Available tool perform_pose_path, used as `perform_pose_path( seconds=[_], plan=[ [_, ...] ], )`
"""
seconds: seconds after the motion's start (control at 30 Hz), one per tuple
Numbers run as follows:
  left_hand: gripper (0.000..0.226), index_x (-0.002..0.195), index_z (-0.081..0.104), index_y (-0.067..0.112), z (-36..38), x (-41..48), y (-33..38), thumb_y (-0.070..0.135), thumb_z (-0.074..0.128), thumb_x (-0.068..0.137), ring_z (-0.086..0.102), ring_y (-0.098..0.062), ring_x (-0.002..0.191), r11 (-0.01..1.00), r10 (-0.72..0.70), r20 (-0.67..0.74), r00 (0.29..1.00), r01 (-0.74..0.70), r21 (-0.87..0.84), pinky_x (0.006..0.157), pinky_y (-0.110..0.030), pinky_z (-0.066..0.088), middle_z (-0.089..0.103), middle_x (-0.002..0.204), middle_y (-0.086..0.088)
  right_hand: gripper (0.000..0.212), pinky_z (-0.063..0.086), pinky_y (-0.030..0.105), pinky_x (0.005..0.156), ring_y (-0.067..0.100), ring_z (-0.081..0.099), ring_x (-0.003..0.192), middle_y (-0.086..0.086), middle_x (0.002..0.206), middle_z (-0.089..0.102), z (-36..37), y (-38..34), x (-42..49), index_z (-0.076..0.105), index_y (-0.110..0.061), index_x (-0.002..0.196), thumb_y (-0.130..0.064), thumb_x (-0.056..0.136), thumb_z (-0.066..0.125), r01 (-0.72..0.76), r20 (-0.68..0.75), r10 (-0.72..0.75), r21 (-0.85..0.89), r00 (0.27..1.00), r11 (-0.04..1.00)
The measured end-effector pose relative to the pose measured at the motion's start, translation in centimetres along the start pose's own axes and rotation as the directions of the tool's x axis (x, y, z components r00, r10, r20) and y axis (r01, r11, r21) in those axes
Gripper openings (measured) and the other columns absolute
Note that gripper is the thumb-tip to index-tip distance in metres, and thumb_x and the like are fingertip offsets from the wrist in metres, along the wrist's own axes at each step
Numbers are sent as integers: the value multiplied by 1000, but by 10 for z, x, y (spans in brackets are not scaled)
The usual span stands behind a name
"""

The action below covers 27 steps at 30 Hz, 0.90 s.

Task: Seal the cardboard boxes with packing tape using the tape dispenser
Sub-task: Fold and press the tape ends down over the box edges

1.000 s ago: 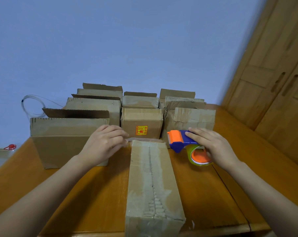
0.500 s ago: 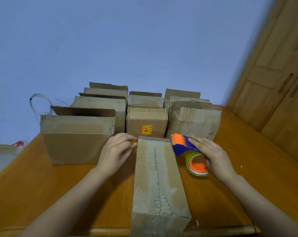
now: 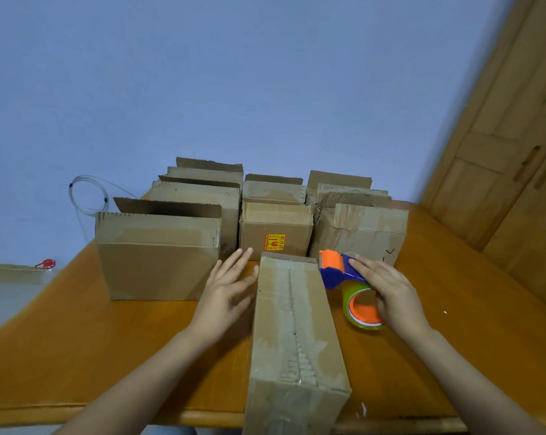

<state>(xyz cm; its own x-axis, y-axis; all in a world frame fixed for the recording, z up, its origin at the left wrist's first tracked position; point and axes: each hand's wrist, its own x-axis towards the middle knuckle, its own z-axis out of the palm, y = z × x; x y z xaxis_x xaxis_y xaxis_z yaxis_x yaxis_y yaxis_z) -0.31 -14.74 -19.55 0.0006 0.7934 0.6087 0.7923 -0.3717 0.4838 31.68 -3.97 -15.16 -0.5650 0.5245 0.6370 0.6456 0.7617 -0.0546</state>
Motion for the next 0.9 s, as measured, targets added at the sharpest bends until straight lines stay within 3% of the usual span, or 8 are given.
perform_pose_path(
  seconds=[0.13,0.27,0.37,0.47,0.53,0.67,0.73,0.9],
  plan=[
    [42,127,61,29,-4,-5,21,14,68,88,5,3,144,990,-138,74,988,137,11,118,-36,20,13,155,22,95,48,40,84,16,42,119,5,132,58,-3,-3,2,40,-28,137,19,62,75,-2,-9,2,-14,1000,1000],
    [29,102,72,21,-24,4,42,-1,59,89,27,-12,142,922,-382,-148,912,364,-135,117,-34,25,29,147,17,98,51,41,82,19,48,117,3,131,59,-5,-3,0,40,-28,136,18,59,77,-4,-7,3,-48,1000,999],
    [31,117,67,19,-56,25,66,5,51,95,28,-11,141,927,-366,-197,910,336,-170,115,-33,24,34,151,10,98,52,43,82,26,56,113,3,131,59,-9,-4,2,41,-29,136,19,58,76,2,5,-2,-71,1000,997],
    [32,128,60,22,-71,43,104,21,48,99,30,0,135,971,-209,-39,977,203,-126,108,-23,24,35,150,15,92,51,45,82,29,59,111,5,129,60,-12,-7,0,46,-24,135,19,58,75,-6,2,6,-86,1000,996],
    [39,135,54,23,-68,53,128,36,47,99,32,-6,139,990,-136,158,978,139,-7,108,-26,30,29,154,13,87,51,46,82,31,59,111,6,129,61,-14,-9,-1,52,-20,133,19,59,74,-13,-2,13,-96,1000,995],
    [76,149,32,14,-52,67,164,65,35,93,19,-25,146,911,-329,521,787,119,395,113,-41,27,15,161,-8,85,50,46,85,30,58,114,5,130,60,-13,-17,-6,55,-19,132,22,59,69,-78,-19,76,-108,997,991],
    [89,152,23,11,-44,67,176,73,31,89,11,-31,148,871,-401,583,707,96,483,115,-45,22,13,160,-14,83,51,48,87,31,57,115,4,131,59,-9,-21,-10,55,-20,133,22,62,67,-117,-30,115,-97,993,988],
    [114,153,6,7,-28,59,182,83,41,77,-2,-38,147,808,-503,611,611,81,583,117,-55,14,-3,160,-21,81,52,48,83,33,60,111,8,127,62,-2,-40,-22,57,-17,131,23,61,67,-188,-96,180,-78,979,979]
  ],
)
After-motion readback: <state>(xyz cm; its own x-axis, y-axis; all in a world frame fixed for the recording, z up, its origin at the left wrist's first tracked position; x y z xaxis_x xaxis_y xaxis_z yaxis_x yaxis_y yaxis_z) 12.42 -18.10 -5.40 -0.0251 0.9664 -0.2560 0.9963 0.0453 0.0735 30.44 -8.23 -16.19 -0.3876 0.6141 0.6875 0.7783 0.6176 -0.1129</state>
